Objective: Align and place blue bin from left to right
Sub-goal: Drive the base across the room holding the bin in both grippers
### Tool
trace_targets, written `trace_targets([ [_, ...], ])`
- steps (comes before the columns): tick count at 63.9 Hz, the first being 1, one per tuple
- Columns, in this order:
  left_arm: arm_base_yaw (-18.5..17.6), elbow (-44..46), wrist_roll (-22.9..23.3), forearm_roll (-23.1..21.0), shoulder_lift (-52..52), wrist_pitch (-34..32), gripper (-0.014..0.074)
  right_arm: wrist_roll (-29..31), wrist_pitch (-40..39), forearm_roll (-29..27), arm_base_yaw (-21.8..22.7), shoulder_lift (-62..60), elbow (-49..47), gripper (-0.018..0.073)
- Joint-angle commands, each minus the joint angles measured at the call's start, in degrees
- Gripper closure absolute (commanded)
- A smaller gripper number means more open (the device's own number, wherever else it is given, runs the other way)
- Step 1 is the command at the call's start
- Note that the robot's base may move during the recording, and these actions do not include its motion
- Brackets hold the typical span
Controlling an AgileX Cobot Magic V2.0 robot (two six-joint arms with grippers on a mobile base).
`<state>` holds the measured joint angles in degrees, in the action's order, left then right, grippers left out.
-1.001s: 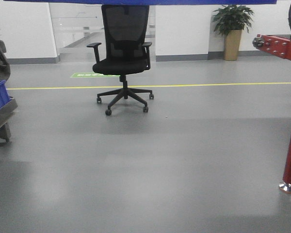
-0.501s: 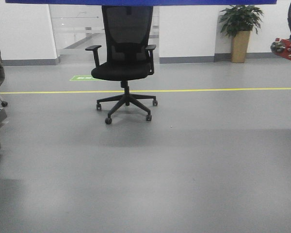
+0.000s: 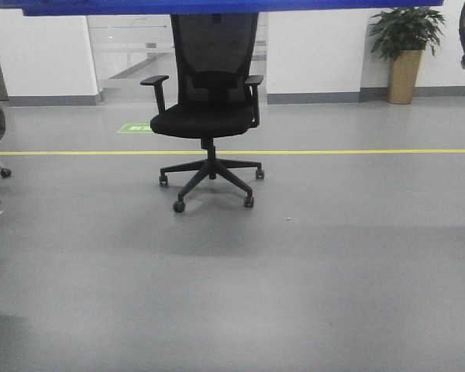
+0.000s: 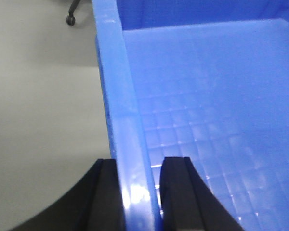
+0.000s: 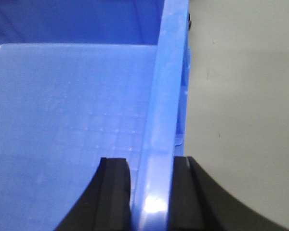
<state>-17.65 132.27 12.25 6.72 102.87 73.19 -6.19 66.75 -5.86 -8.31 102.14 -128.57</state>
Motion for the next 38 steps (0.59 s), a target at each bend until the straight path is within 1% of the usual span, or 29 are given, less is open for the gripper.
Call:
trace_targets([
  [1,0.36,0.96,-1.27,2.77,-0.66,-3.23,0.0707,1.34,-7.63,1.68,0.24,-1.52,-1.29,0.0713],
  [18,0.36,0.96,-1.27,2.77,-0.65,-3.23,0.0707,1.34,-8.78,1.68,0.24,-1.52,-1.29,0.0713],
  [38,0.36,0.96,-1.27,2.77,-0.65,-9.55,0.0707,1.34,-8.87,1.68,0.24,-1.52,-1.29,0.0713],
])
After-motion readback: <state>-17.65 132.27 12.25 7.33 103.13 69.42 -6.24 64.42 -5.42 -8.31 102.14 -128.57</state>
